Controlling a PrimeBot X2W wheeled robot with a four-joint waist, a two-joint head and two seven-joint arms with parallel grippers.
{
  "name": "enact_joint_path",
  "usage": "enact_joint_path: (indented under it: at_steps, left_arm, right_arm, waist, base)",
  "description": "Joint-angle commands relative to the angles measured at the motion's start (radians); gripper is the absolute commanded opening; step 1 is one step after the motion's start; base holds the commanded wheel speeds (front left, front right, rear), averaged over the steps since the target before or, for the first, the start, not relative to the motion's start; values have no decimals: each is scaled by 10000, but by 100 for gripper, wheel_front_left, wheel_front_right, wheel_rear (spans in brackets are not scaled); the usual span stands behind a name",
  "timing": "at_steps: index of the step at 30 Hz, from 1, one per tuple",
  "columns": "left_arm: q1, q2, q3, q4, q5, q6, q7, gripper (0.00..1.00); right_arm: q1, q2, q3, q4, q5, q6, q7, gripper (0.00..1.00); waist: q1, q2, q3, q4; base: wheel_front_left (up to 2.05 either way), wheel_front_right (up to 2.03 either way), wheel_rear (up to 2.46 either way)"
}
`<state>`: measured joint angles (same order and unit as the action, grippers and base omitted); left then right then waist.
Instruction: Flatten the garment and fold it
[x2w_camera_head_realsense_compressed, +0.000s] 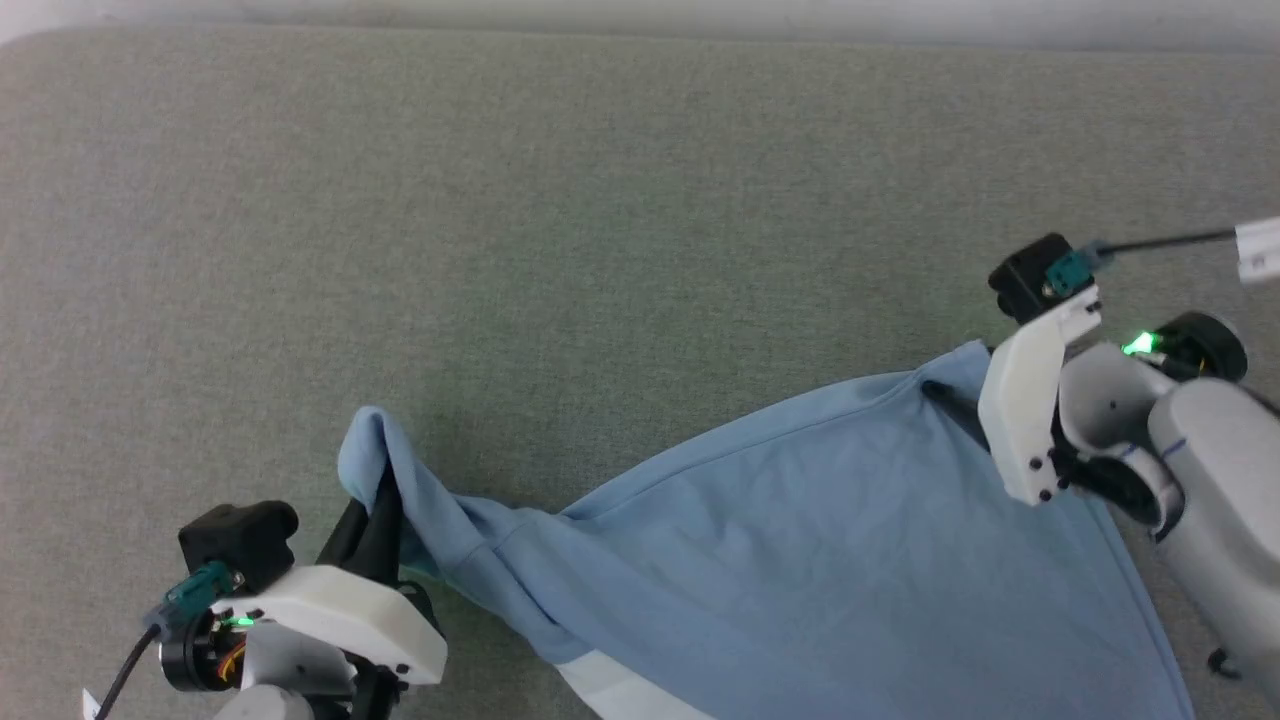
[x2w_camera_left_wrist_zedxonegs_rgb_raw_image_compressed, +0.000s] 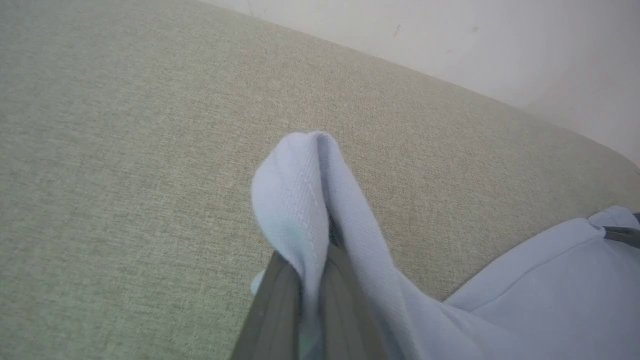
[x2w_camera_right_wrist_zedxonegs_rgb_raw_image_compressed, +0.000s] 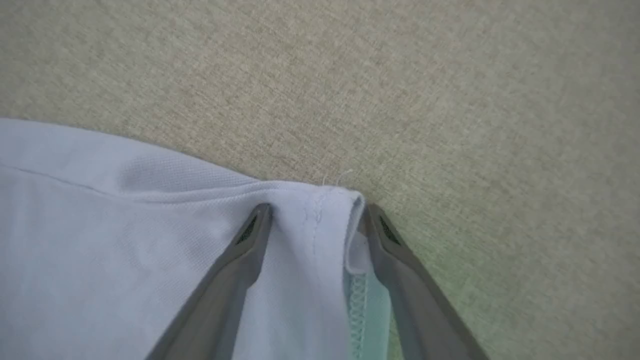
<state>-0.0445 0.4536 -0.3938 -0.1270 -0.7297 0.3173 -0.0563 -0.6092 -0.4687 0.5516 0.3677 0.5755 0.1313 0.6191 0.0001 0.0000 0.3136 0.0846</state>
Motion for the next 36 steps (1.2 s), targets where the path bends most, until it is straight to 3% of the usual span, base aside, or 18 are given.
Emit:
enact_joint_path:
  at_steps: [1, 2, 3, 4, 5, 6, 11, 15, 19, 23, 29, 36]
  left_arm:
    - [-176, -61, -12, 90, 10, -80, -92, 0]
    - [-208, -85, -26, 157, 0, -110, -113, 0]
    - [-234, -106, -43, 220, -9, -137, -127, 0]
    - [-260, -123, -58, 277, -19, -167, -140, 0]
    - [-287, -137, -70, 332, -28, -196, -153, 0]
    - [-311, -149, -79, 385, -39, -222, -164, 0]
    - [-394, -144, -47, 631, -116, -325, -214, 0]
    - [-634, 48, 32, 754, -67, -448, -224, 0]
    - [-1431, 485, 182, 715, 207, -575, -91, 0]
    - [-2601, 1064, 312, 615, 589, -775, 222, 0]
    - [-4765, 1540, 235, 939, 961, -1435, 800, 0]
    - [-7891, 1346, 198, 2991, 1205, -2401, 706, 0]
  right_arm:
    - [-133, -55, 380, 282, 240, -6, 371, 100]
    - [-224, -98, 654, 529, 462, -6, 781, 98]
    - [-304, -126, 877, 752, 677, -6, 1188, 53]
    - [-377, -145, 1063, 940, 868, -6, 1552, 40]
    - [-426, -148, 1197, 1117, 1060, -6, 1898, 14]
    - [-482, -145, 1351, 1205, 1202, -6, 2165, 1]
    - [-721, -118, 1801, 1244, 1777, -6, 2327, 0]
    - [-1078, -173, 1667, 1108, 1782, -6, 1085, 0]
    - [-1475, -237, 1064, 1049, 1408, -6, -545, 0]
    - [-1777, -221, 290, 993, 971, -6, -1509, 0]
    - [-2382, -203, -911, 781, 329, -6, -2045, 0]
    - [-3919, -66, -2166, 671, -524, -6, -2218, 0]
  waist:
    - [-1, 0, 297, 266]
    - [-1, 0, 312, 283]
    - [-1, 0, 319, 300]
    - [-1, 0, 324, 319]
    - [-1, 0, 320, 338]
    - [-1, 0, 307, 353]
    - [-1, 0, 60, 335]
    - [-1, 0, -408, 259]
    - [-1, 0, -1098, 142]
    - [-1, 0, -1863, -140]
    - [-1, 0, -2593, -640]
    - [-1, 0, -1785, -1174]
  base:
    - [0, 0, 0]
    - [0, 0, 0]
    - [0, 0, 0]
    - [0, 0, 0]
    - [0, 0, 0]
    - [0, 0, 0]
    - [0, 0, 0]
    - [0, 0, 0]
    - [0, 0, 0]
    - [0, 0, 0]
    - [0, 0, 0]
    - [0, 0, 0]
